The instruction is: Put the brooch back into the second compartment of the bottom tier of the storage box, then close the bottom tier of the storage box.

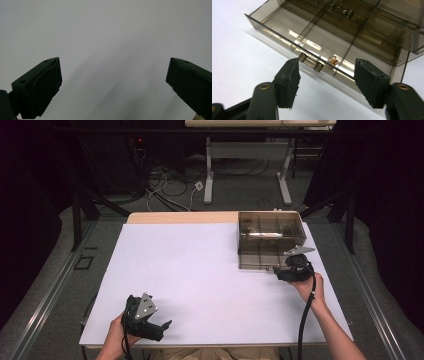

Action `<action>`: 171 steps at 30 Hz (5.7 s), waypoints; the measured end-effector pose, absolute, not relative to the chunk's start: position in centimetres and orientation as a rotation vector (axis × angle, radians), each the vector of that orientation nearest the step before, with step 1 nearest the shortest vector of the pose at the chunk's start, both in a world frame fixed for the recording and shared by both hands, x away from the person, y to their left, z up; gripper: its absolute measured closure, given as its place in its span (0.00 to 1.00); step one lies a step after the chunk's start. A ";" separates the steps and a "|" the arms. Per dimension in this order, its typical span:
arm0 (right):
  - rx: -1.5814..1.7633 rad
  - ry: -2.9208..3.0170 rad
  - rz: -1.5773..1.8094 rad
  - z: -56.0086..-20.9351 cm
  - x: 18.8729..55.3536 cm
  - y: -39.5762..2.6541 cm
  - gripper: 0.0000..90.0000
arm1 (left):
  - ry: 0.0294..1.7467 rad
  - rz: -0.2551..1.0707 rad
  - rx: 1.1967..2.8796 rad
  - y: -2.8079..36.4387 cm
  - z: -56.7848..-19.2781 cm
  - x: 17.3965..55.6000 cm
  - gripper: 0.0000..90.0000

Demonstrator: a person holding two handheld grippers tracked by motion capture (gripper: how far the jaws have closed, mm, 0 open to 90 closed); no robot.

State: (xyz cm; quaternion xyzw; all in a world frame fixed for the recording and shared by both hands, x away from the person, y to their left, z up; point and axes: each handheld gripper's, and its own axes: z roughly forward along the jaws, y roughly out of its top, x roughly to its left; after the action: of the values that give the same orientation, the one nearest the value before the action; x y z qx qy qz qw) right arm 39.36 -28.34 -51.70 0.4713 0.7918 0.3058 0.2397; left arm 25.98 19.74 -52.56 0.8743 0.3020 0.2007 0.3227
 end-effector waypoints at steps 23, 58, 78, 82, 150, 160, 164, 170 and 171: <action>1.277 2.262 0.892 -51.8 38.7 -28.7 0.14 | 0.791 0.512 2.301 19.8 -52.6 26.0 0.00; 1.248 2.302 0.844 -52.5 38.8 -28.6 0.34 | 0.795 0.524 2.306 20.0 -52.5 26.0 0.00; 1.188 2.245 0.721 -53.4 39.1 -28.2 1.00 | 0.805 0.525 2.302 19.9 -52.7 26.0 0.00; 1.156 2.254 0.689 -53.7 39.3 -28.1 1.00 | 0.809 0.533 2.298 19.9 -52.7 26.0 0.00; 1.183 2.148 0.613 -55.0 42.7 -26.7 1.00 | 0.816 0.536 2.299 20.1 -52.7 26.1 0.00; 1.174 2.145 0.589 -54.9 43.2 -26.6 1.00 | 0.815 0.535 2.302 20.1 -52.7 26.1 0.00; 1.171 2.134 0.588 -55.0 43.5 -26.6 1.00 | 0.816 0.532 2.299 20.1 -52.7 26.1 0.00; 1.184 2.128 0.586 -54.8 43.9 -26.4 1.00 | 0.817 0.529 2.301 20.1 -52.7 26.1 0.00; 1.189 2.128 0.592 -54.8 44.1 -26.3 1.00 | 0.817 0.532 2.297 20.1 -52.7 26.1 0.00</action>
State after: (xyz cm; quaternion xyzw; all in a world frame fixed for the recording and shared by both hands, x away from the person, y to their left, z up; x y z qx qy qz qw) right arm 44.06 -26.35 -54.81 0.4505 0.8062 0.2243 0.3111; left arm 26.11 20.05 -52.72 0.8728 0.3107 0.2021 0.3177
